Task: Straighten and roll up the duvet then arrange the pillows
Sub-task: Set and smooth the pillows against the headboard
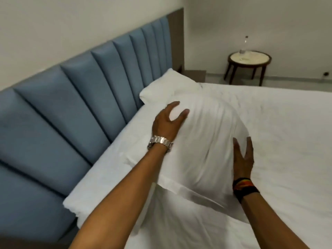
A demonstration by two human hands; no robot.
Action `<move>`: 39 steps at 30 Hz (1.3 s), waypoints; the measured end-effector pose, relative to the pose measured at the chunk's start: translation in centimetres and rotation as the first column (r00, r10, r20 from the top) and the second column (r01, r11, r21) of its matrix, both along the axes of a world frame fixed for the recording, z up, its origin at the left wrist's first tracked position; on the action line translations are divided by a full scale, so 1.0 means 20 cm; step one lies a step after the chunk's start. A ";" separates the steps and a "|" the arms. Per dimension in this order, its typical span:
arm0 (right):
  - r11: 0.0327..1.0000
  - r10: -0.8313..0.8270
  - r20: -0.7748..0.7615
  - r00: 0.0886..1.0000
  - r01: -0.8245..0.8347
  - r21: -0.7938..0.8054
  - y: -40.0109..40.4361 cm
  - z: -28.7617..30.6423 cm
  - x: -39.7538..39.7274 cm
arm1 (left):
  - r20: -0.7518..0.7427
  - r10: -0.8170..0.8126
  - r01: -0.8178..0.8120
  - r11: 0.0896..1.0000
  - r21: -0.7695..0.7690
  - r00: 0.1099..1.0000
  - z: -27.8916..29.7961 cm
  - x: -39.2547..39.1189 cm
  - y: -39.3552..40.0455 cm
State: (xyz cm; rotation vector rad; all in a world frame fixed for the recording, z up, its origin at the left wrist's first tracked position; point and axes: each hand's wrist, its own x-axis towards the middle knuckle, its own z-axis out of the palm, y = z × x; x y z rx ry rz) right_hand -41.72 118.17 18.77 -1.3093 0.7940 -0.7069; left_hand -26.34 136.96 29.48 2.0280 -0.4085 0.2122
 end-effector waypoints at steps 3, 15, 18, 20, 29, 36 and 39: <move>0.990 0.089 -0.001 0.996 -0.089 -0.112 0.36 0.15 0.20 | 0.040 0.103 -0.107 0.987 0.116 0.994 0.17 0.18 0.44; 0.914 0.232 -0.557 0.797 -0.374 -0.154 1.46 -0.10 0.67 | -0.322 0.423 -0.104 0.725 0.681 0.847 -0.57 0.40 1.54; 0.789 0.063 -0.495 0.866 -0.347 -0.507 1.33 -0.05 0.97 | -0.225 0.435 -0.198 0.734 0.649 0.872 -0.73 0.43 1.55; 0.631 0.117 -0.539 0.834 -0.482 -0.608 1.25 -0.04 1.25 | -0.147 0.425 -0.246 0.735 0.631 0.893 -0.82 0.47 1.57; 0.308 0.025 -0.785 0.619 -0.751 -0.583 1.25 -0.50 1.93 | 0.000 0.399 -0.315 0.724 0.614 0.917 -1.28 0.59 1.58; 0.336 -0.003 -0.841 0.541 -0.791 -0.511 1.11 -0.70 1.98 | -0.053 0.379 -0.248 0.698 0.672 0.924 -1.48 0.72 1.44; 0.344 0.087 -0.839 0.538 -0.806 -0.481 1.12 -0.52 1.93 | -0.084 0.373 -0.219 0.698 0.682 0.924 -1.34 0.66 1.49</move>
